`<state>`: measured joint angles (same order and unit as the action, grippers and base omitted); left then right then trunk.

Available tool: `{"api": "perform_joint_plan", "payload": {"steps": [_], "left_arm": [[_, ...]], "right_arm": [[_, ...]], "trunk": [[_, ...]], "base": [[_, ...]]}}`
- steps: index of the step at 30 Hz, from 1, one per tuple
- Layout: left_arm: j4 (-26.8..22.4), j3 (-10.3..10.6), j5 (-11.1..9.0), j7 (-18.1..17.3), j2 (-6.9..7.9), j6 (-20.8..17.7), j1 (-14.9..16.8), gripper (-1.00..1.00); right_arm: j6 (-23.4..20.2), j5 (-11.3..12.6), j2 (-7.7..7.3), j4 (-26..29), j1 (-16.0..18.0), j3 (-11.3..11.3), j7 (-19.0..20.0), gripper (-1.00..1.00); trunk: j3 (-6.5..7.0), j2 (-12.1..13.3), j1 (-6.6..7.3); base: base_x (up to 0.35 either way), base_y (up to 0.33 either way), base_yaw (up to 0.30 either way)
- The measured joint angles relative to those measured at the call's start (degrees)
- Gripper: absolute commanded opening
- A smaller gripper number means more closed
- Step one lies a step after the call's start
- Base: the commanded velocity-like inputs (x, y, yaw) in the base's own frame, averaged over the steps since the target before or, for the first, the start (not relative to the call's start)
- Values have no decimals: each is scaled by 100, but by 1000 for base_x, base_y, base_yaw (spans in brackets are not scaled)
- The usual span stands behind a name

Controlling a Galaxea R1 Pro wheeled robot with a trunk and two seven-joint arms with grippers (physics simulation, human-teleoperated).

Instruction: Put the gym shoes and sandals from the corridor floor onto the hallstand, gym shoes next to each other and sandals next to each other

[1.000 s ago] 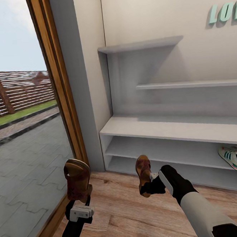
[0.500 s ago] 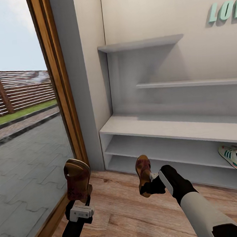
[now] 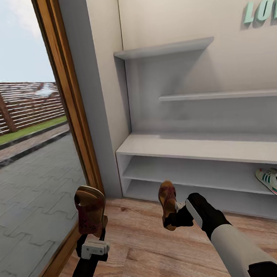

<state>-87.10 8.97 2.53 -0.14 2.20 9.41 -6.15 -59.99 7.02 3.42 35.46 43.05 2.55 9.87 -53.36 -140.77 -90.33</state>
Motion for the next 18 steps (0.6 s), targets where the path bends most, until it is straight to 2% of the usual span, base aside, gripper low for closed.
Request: {"api": "perform_joint_plan", "payload": {"steps": [6,18], "left_arm": [[0,0,2,0,0,0,0,-100],[0,28,2,-8,0,0,0,-100]], "right_arm": [[0,-1,1,0,1,0,0,-100],[0,6,1,1,1,0,0,-100]], "trunk": [[-108,-241,-132],[-130,-248,-137]], "base": [[0,0,0],[7,0,0]]}}
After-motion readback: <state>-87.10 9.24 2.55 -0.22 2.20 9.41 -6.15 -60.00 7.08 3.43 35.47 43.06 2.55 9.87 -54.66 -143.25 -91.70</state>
